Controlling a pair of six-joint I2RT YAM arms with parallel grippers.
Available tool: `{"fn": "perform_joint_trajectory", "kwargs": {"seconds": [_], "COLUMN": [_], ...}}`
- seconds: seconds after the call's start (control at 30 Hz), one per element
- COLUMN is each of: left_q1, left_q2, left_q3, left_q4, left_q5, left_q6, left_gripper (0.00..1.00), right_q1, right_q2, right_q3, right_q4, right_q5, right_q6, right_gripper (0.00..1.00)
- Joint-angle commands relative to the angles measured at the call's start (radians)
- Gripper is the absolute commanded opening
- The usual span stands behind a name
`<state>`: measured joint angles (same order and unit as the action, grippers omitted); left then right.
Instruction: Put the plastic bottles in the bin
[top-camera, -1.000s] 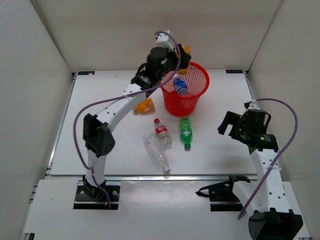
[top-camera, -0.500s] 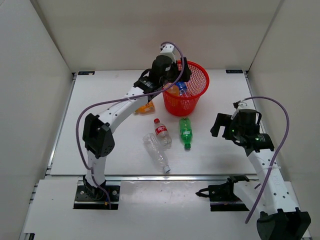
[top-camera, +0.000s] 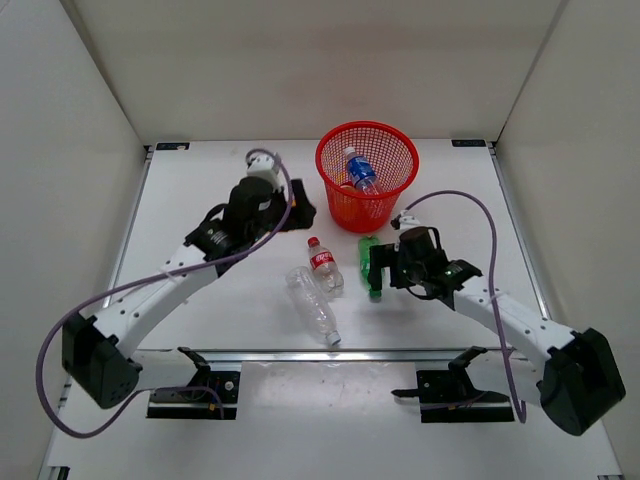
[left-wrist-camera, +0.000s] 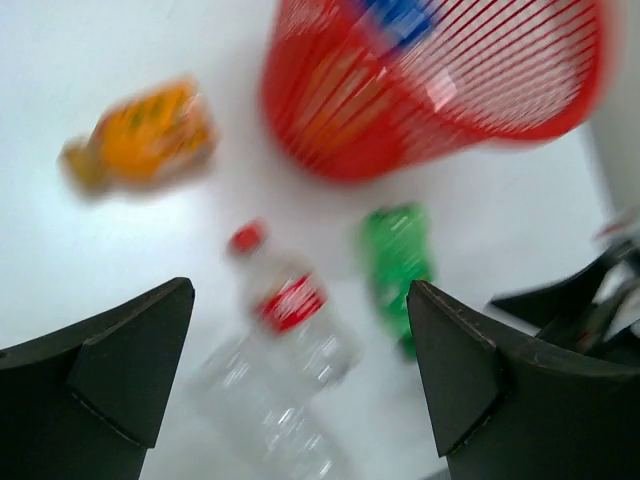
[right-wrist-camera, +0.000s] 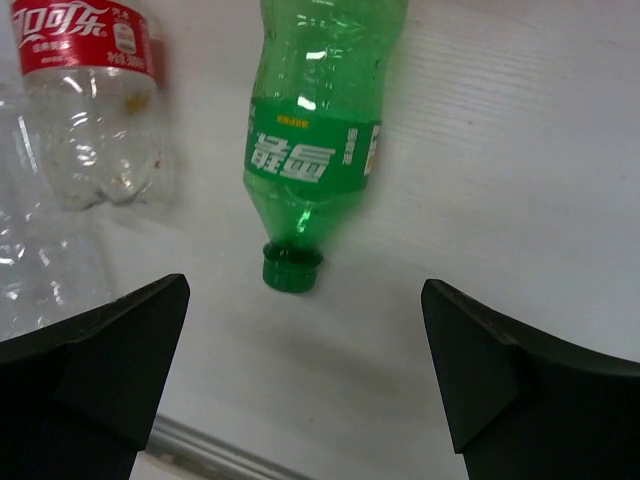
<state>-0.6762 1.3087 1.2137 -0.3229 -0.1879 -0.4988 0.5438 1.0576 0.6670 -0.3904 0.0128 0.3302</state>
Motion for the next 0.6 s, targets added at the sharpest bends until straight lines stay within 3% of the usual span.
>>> {"fn": "perform_joint_trajectory", "kwargs": {"seconds": [0.0, 0.2, 0.37, 0.4, 0.43, 0.57], "left_q1": [0.023, 0.049, 0.095, 0.096, 0.101, 0.127], "left_q2": [-0.128, -0.354, -0.515, -0.534, -0.564, -0.63], "left_q3": [-0.184, -0.462, -0.558, -0.574, -0.582, -0.634], "left_q4": [-0.146, -0.212, -0.28, -0.294, -0.3, -0.326], "left_q5": [-0.006, 0.076, 0.11, 0.122, 0.116, 0.148], "left_q6": [-0.078, -0.196, -0.268, -0.276, -0.29, -0.31], "left_gripper": [0.98, 0.99, 0.99, 0.99, 0.99, 0.98], "right_q1": [0.033, 0.044, 0.038, 0.038, 0.041, 0.05], "right_q2": [0.076, 0.22, 0.315, 0.338, 0.346, 0.394], "right_q3": [-0.01, -0.041, -0.049, -0.053, -0.052, -0.031], "right_q4": [0.218, 0.46, 0.559, 0.58, 0.588, 0.555], "right_q5": [0.118, 0.154, 0.133, 0.134, 0.139, 0.154], "right_q6": [0.007, -0.042, -0.037, -0.036, -0.036, -0.045], "right_gripper": [1.0, 0.98, 0.95, 0.92, 0.8, 0.68]}}
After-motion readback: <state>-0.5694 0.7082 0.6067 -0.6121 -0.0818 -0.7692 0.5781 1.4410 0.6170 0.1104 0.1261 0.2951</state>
